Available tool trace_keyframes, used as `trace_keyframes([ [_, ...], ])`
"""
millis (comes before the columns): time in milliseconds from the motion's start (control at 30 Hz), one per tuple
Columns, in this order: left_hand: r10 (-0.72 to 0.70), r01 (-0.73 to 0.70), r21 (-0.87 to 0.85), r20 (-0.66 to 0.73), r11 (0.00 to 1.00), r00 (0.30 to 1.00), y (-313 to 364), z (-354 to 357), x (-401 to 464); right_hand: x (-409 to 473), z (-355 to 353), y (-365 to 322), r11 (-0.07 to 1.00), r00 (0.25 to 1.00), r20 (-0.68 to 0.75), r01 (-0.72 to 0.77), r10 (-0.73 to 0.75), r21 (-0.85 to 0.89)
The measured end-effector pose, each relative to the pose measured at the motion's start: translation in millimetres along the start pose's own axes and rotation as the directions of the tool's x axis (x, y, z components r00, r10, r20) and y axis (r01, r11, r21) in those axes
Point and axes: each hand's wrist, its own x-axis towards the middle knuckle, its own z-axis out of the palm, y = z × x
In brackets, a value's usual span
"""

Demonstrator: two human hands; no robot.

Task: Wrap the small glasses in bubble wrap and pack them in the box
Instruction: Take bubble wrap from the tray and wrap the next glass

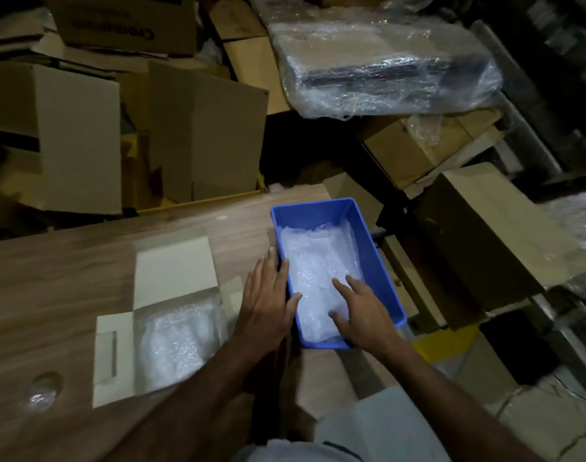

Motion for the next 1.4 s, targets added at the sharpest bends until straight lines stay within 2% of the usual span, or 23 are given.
trace_keyframes([
  [67, -0.008, 0.008, -0.001, 0.061, 1.000, 0.998, 8.6, 13.0, 9.6, 11.7, -1.3, 15.8, 1.000, 0.981, 0.196, 0.004, 0.002, -0.027],
  [133, -0.026, 0.023, 0.024, 0.121, 0.999, 0.992, 12.7, 23.8, 14.8, 26.4, 0.7, 23.7, 0.998, 0.948, 0.319, 0.032, -0.016, -0.044],
  [233, -0.085, 0.076, 0.065, 0.160, 0.995, 0.983, 17.1, 31.1, 18.5, 48.6, 11.1, 27.5, 0.970, 0.907, 0.417, 0.145, -0.051, -0.196],
  [333, -0.113, 0.105, 0.053, 0.166, 0.993, 0.980, 17.7, 33.1, 18.7, 63.3, 22.0, 27.6, 0.930, 0.891, 0.435, 0.263, -0.132, -0.257],
  [433, -0.121, 0.114, 0.056, 0.153, 0.992, 0.981, 17.0, 35.4, 18.5, 71.0, 28.5, 28.8, 0.922, 0.897, 0.368, 0.332, -0.243, -0.200],
  [633, -0.158, 0.152, 0.047, 0.170, 0.987, 0.973, 24.5, 34.5, 20.4, 80.5, 32.0, 35.7, 0.903, 0.897, 0.263, 0.402, -0.355, -0.152],
  [767, -0.168, 0.161, 0.055, 0.174, 0.985, 0.970, 24.7, 34.2, 20.6, 78.7, 31.0, 44.4, 0.922, 0.913, 0.186, 0.382, -0.364, -0.069],
  [1100, -0.177, 0.174, 0.037, 0.209, 0.984, 0.962, 28.2, 26.4, 20.3, 57.6, 16.1, 57.5, 0.923, 0.919, -0.159, 0.376, -0.361, 0.079],
  [1300, -0.092, 0.091, 0.015, 0.260, 0.996, 0.961, 29.7, 17.5, 35.0, 46.0, 1.6, 58.7, 0.898, 0.858, -0.411, 0.404, -0.306, 0.176],
  [1400, -0.036, 0.008, 0.088, 0.318, 0.996, 0.947, 39.8, 21.0, 51.5, 44.3, -0.7, 58.2, 0.898, 0.856, -0.418, 0.404, -0.304, 0.174],
])
